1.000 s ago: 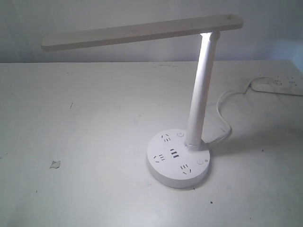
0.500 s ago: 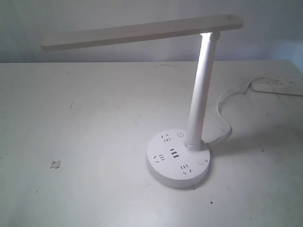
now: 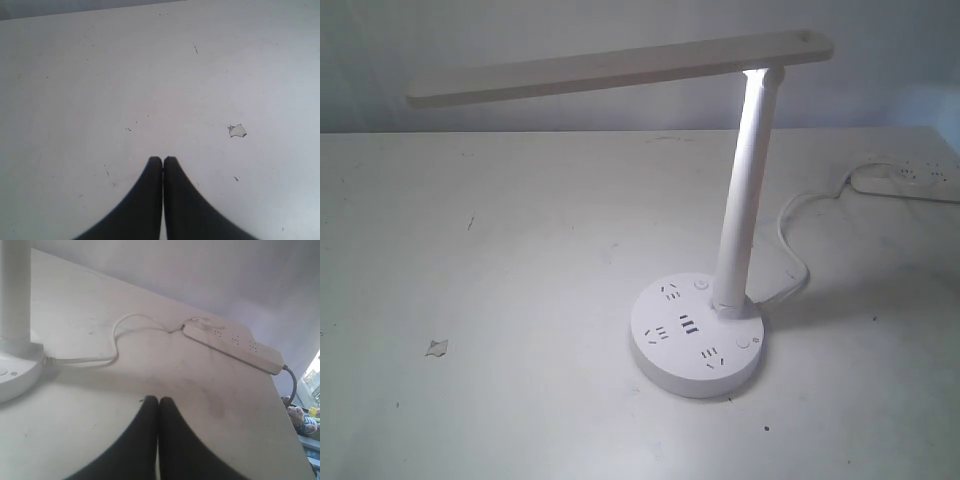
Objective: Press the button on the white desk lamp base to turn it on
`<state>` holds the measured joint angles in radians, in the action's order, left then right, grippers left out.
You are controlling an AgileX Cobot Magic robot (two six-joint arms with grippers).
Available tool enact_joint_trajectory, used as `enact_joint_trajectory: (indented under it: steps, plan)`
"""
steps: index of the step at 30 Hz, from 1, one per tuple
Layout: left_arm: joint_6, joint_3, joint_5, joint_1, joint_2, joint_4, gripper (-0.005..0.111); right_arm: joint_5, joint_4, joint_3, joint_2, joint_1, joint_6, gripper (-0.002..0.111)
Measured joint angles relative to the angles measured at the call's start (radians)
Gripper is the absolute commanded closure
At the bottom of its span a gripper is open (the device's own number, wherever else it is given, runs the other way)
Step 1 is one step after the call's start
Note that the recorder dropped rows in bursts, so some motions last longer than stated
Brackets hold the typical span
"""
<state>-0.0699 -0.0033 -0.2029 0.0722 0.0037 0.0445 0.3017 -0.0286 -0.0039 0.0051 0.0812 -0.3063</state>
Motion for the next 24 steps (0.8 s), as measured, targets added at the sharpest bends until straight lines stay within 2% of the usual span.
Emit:
enact_joint_trajectory:
  steps: [8,15,24]
  plan:
    - [0.000,0.000,0.000,0.000,0.000,0.000,0.107,0.027,-0.032,0.000,0.000,0.000,0.008,0.108]
    - [0.000,0.000,0.000,0.000,0.000,0.000,0.107,0.031,-0.048,0.000,0.000,0.000,0.245,0.108]
    - [0.000,0.000,0.000,0.000,0.000,0.000,0.107,0.033,-0.052,0.000,0.000,0.000,0.291,0.108]
